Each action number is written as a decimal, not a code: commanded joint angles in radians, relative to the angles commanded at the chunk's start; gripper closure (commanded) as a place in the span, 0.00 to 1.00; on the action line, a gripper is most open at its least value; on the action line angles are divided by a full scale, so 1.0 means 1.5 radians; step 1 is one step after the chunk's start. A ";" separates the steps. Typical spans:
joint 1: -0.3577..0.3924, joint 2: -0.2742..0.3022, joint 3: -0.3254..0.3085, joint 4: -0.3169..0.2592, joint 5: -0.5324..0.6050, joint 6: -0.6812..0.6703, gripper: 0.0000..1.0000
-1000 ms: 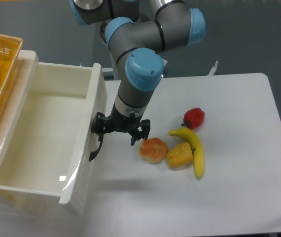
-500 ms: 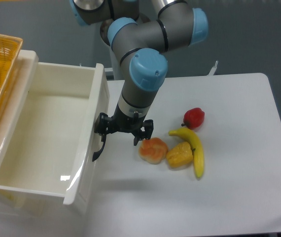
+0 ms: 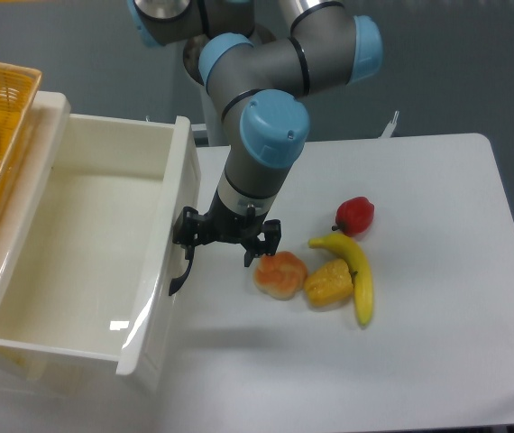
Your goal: Slide open the top white drawer
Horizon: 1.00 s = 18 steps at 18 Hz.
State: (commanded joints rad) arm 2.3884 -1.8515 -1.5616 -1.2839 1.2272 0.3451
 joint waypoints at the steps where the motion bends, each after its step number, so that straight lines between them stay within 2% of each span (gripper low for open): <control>1: 0.001 0.001 -0.002 -0.001 -0.001 -0.001 0.00; 7: 0.018 0.005 -0.001 -0.002 -0.027 -0.001 0.00; 18: 0.021 0.006 -0.003 -0.015 -0.051 0.000 0.00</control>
State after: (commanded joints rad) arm 2.4206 -1.8423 -1.5662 -1.3070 1.1505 0.3451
